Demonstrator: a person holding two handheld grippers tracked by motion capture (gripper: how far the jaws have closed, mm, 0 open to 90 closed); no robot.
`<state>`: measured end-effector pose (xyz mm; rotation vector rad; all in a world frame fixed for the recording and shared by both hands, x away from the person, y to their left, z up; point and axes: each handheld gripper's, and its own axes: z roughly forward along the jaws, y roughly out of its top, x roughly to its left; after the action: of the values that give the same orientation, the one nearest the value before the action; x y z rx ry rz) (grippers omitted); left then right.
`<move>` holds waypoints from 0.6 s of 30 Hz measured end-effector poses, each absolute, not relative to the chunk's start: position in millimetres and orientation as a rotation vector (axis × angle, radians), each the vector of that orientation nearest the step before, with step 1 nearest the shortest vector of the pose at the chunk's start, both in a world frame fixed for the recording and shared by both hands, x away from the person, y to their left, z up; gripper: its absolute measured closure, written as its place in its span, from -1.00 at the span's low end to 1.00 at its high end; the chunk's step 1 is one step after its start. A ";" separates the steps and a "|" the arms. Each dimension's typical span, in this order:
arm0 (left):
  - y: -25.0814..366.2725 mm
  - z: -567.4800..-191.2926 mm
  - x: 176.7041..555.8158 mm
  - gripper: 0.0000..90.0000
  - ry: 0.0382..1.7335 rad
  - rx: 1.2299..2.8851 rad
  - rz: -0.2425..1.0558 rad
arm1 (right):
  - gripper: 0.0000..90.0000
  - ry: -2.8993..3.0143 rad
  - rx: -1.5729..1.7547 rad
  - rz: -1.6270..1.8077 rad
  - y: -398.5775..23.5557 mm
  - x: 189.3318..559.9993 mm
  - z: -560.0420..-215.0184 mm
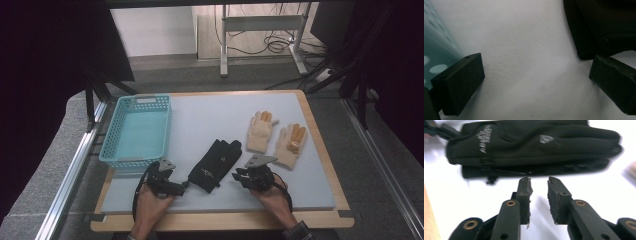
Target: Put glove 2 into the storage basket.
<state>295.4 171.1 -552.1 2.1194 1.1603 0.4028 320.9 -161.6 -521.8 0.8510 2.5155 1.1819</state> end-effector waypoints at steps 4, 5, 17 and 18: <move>171.2 -552.2 295.4 -1.00 1.160 2.119 0.402 | 0.40 2.481 0.897 1.164 -179.3 323.6 -520.6; 171.1 -552.2 295.4 -1.00 1.160 2.119 0.402 | 0.34 2.467 0.915 1.154 -186.8 324.6 -520.3; 171.1 -551.9 295.1 -1.00 1.164 2.120 0.402 | -0.13 2.406 0.969 1.029 -227.1 328.7 -527.4; 171.1 -552.0 295.0 -0.99 1.166 2.116 0.403 | -0.15 2.403 0.966 1.020 -228.5 328.9 -528.5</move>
<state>295.0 171.1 -552.0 2.1164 1.1658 0.4027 328.9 -228.5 -528.5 0.9664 2.4033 1.0196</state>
